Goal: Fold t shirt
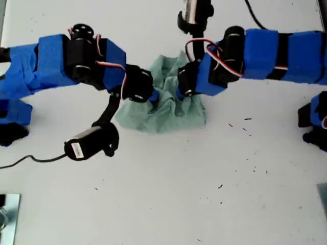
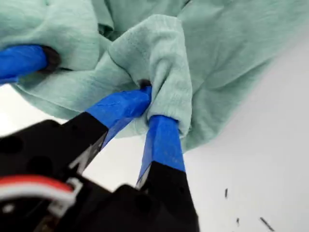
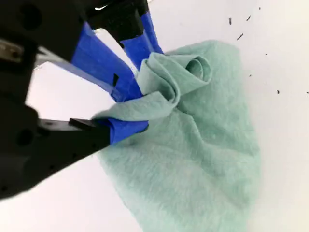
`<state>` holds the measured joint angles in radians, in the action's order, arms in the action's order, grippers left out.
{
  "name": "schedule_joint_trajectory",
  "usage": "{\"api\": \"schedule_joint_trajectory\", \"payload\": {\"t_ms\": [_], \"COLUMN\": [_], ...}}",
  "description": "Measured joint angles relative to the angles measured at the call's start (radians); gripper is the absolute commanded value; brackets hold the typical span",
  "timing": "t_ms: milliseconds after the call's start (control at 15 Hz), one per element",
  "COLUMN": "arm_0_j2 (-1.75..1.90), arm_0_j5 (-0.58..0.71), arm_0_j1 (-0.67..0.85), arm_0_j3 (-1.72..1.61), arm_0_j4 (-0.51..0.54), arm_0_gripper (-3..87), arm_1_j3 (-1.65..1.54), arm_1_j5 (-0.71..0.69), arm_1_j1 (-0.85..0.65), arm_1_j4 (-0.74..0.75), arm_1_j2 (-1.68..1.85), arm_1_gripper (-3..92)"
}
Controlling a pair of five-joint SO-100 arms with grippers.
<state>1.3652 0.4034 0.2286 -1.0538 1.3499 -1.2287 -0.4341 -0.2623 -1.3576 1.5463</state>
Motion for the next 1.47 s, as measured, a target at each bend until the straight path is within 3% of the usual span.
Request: {"api": "schedule_joint_trajectory", "payload": {"t_ms": [67,133,333,600,933,1067,1200,1333,1467], "arm_0_j2": [0.0,0.006,0.152,0.534,1.101,1.356,1.623,1.996,2.178], "arm_0_j5": [0.0,0.0,0.023,0.025,-0.029,-0.095,-0.21,-0.408,-0.52], "arm_0_j1": [0.011,0.029,0.173,0.373,0.284,0.236,0.135,-0.037,-0.144], "arm_0_j3": [0.0,0.0,-0.048,-0.36,-1.095,-1.43,-1.727,-2.039,-2.16], "arm_0_j4": [0.0,0.0,0.017,0.003,-0.273,-0.368,-0.41,-0.362,-0.319], "arm_0_gripper": [27.9,33.5,22.7,20.8,13.2,5.4,-0.1,0.5,13.0], "arm_1_j3": [0.0,0.002,-0.112,-0.543,-1.123,-1.419,-1.646,-1.793,-1.816], "arm_1_j5": [-0.012,-0.031,-0.063,-0.063,0.044,0.13,0.258,0.301,0.307], "arm_1_j1": [-0.014,-0.032,-0.167,-0.314,-0.213,-0.153,-0.055,0.04,0.081], "arm_1_j4": [0.002,-0.003,0.078,0.184,0.158,0.095,-0.023,-0.028,-0.028], "arm_1_j2": [0.003,0.014,0.232,0.761,1.342,1.652,1.905,1.928,1.947], "arm_1_gripper": [28.9,26.5,22.8,21.7,19.0,4.0,2.2,3.6,5.1]}}
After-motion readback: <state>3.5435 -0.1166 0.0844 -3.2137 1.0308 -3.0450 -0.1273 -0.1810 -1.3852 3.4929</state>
